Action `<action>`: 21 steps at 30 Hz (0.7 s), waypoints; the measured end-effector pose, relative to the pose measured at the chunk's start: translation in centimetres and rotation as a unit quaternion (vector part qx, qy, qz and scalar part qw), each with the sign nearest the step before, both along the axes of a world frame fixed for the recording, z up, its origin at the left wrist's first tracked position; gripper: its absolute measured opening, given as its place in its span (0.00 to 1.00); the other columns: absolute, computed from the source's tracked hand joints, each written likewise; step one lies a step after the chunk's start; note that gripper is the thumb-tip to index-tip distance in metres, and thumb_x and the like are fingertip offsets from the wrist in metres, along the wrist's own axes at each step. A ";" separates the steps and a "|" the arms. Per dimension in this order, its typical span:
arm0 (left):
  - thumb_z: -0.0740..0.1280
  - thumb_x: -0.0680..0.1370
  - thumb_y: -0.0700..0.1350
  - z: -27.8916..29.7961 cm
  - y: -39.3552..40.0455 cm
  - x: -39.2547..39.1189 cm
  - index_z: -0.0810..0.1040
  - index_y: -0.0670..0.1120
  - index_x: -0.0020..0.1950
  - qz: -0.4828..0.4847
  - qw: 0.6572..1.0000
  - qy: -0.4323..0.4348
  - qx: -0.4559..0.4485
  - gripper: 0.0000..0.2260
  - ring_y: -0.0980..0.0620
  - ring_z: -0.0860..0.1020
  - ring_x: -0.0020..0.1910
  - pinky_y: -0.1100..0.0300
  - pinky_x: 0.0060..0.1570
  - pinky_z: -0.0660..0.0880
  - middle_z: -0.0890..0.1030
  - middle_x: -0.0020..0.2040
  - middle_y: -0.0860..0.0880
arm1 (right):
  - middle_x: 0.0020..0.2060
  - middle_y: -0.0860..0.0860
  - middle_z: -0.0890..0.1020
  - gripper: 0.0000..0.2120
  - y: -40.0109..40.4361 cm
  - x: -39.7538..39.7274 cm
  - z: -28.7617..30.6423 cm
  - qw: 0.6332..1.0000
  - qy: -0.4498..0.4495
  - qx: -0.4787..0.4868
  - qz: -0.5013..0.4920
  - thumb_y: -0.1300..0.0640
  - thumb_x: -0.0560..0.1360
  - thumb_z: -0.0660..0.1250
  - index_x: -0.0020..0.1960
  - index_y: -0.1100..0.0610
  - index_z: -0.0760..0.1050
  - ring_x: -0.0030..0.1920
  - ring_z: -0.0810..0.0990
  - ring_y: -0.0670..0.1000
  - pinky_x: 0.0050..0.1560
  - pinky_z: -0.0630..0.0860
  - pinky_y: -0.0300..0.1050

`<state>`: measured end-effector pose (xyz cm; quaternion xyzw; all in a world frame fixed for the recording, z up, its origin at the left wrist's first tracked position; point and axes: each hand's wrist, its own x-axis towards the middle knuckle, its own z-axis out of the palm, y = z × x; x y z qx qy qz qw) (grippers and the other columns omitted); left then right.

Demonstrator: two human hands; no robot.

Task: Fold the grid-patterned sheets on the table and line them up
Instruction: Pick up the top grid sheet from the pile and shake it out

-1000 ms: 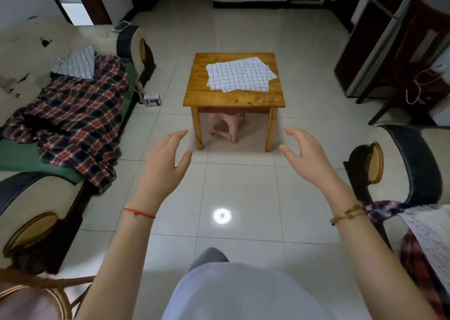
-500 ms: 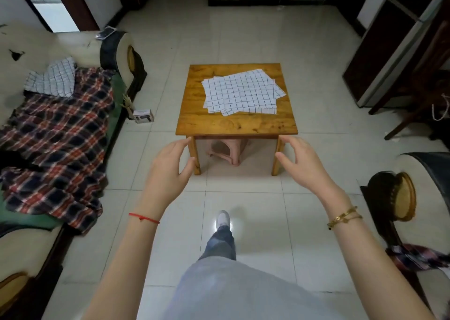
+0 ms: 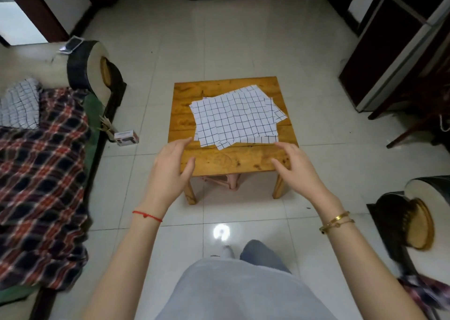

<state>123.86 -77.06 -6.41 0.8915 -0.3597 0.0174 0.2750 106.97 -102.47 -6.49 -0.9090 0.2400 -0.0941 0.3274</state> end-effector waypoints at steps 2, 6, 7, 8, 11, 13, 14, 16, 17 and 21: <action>0.63 0.79 0.47 -0.5 -1.5 1.8 0.68 0.48 0.71 -0.007 1.000 0.005 0.002 0.19 0.50 0.71 0.66 0.51 0.66 0.69 0.74 0.66 0.49 | 0.68 0.51 0.71 0.23 -1.4 1.8 -0.7 1.000 0.011 0.006 0.001 0.53 0.77 0.63 0.70 0.55 0.66 0.69 0.66 0.51 0.70 0.64 0.50; 0.64 0.79 0.46 -1.3 -4.7 4.9 0.69 0.48 0.70 0.002 1.000 0.011 0.012 0.19 0.50 0.71 0.66 0.52 0.65 0.70 0.75 0.65 0.49 | 0.67 0.51 0.71 0.23 -4.4 5.3 -1.8 0.999 0.027 0.028 0.003 0.54 0.77 0.63 0.71 0.56 0.66 0.69 0.66 0.51 0.69 0.63 0.47; 0.64 0.79 0.45 -1.5 -5.6 5.7 0.70 0.48 0.70 0.004 1.000 0.010 0.013 0.19 0.49 0.72 0.65 0.52 0.65 0.70 0.75 0.65 0.48 | 0.67 0.51 0.71 0.23 -5.3 6.3 -2.2 0.999 0.032 0.032 0.003 0.54 0.78 0.63 0.71 0.56 0.66 0.69 0.66 0.51 0.69 0.63 0.47; 0.64 0.79 0.45 -1.8 -6.4 6.5 0.70 0.47 0.69 0.004 1.000 0.008 0.013 0.18 0.49 0.72 0.65 0.51 0.64 0.71 0.76 0.65 0.48 | 0.67 0.51 0.71 0.22 -6.2 7.2 -2.5 0.999 0.037 0.035 0.003 0.54 0.78 0.63 0.71 0.56 0.66 0.69 0.66 0.51 0.69 0.62 0.47; 0.63 0.79 0.45 -2.7 -8.8 8.8 0.71 0.47 0.68 0.016 1.000 0.011 0.011 0.17 0.48 0.74 0.63 0.49 0.62 0.72 0.77 0.63 0.48 | 0.66 0.52 0.72 0.22 -8.8 9.9 -3.6 0.998 0.050 0.040 0.008 0.55 0.78 0.63 0.70 0.57 0.66 0.68 0.67 0.51 0.68 0.61 0.43; 0.64 0.79 0.45 -3.5 -10.3 10.3 0.71 0.47 0.67 0.026 1.000 0.012 0.013 0.17 0.47 0.74 0.62 0.48 0.61 0.73 0.77 0.62 0.47 | 0.65 0.52 0.72 0.21 -10.6 11.7 -4.4 0.998 0.058 0.040 0.007 0.56 0.78 0.63 0.69 0.57 0.67 0.68 0.67 0.51 0.66 0.59 0.40; 0.64 0.78 0.44 -3.8 -11.0 11.1 0.71 0.47 0.67 0.032 0.999 0.012 0.017 0.17 0.47 0.74 0.61 0.48 0.60 0.73 0.77 0.61 0.47 | 0.65 0.53 0.72 0.21 -11.3 12.5 -4.8 0.997 0.061 0.040 0.006 0.56 0.78 0.63 0.69 0.58 0.68 0.68 0.67 0.51 0.66 0.59 0.39; 0.65 0.78 0.43 -4.7 -12.3 12.6 0.72 0.46 0.67 0.039 0.999 0.012 0.027 0.17 0.46 0.75 0.60 0.47 0.60 0.73 0.78 0.61 0.46 | 0.64 0.52 0.73 0.20 -12.7 14.2 -5.8 0.997 0.066 0.040 0.003 0.56 0.77 0.64 0.68 0.57 0.69 0.68 0.67 0.51 0.67 0.60 0.41; 0.65 0.78 0.43 -5.3 -12.8 13.4 0.72 0.46 0.66 0.041 0.998 0.012 0.034 0.17 0.46 0.75 0.60 0.48 0.60 0.73 0.78 0.60 0.46 | 0.64 0.52 0.73 0.19 -13.3 15.2 -6.3 0.997 0.068 0.040 0.003 0.56 0.77 0.64 0.68 0.57 0.69 0.67 0.67 0.51 0.67 0.61 0.43; 0.67 0.76 0.42 -8.1 -14.6 17.1 0.73 0.45 0.65 0.035 0.997 0.022 0.064 0.17 0.45 0.75 0.59 0.49 0.59 0.73 0.78 0.59 0.45 | 0.61 0.52 0.76 0.18 -14.9 19.4 -9.1 0.997 0.071 0.033 0.017 0.56 0.76 0.65 0.65 0.57 0.71 0.65 0.70 0.52 0.68 0.64 0.46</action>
